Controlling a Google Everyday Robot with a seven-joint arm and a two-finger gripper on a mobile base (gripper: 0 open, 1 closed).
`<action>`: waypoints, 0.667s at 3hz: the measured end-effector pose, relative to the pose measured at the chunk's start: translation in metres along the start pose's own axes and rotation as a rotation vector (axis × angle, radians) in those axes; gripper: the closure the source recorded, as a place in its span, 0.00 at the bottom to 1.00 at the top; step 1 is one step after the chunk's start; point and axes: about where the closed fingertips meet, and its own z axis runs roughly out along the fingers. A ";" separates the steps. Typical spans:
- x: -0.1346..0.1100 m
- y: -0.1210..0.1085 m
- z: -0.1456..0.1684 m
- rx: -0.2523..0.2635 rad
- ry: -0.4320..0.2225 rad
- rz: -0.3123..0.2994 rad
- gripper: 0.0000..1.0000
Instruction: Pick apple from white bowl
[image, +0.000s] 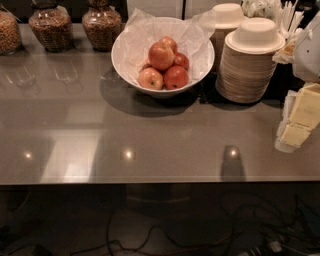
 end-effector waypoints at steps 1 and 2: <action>0.000 0.000 0.000 0.000 0.000 0.000 0.00; -0.008 -0.009 0.010 0.014 -0.083 0.020 0.00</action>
Offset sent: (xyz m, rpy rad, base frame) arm 0.0387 0.0167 -0.0178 0.2266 -0.0755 -0.0044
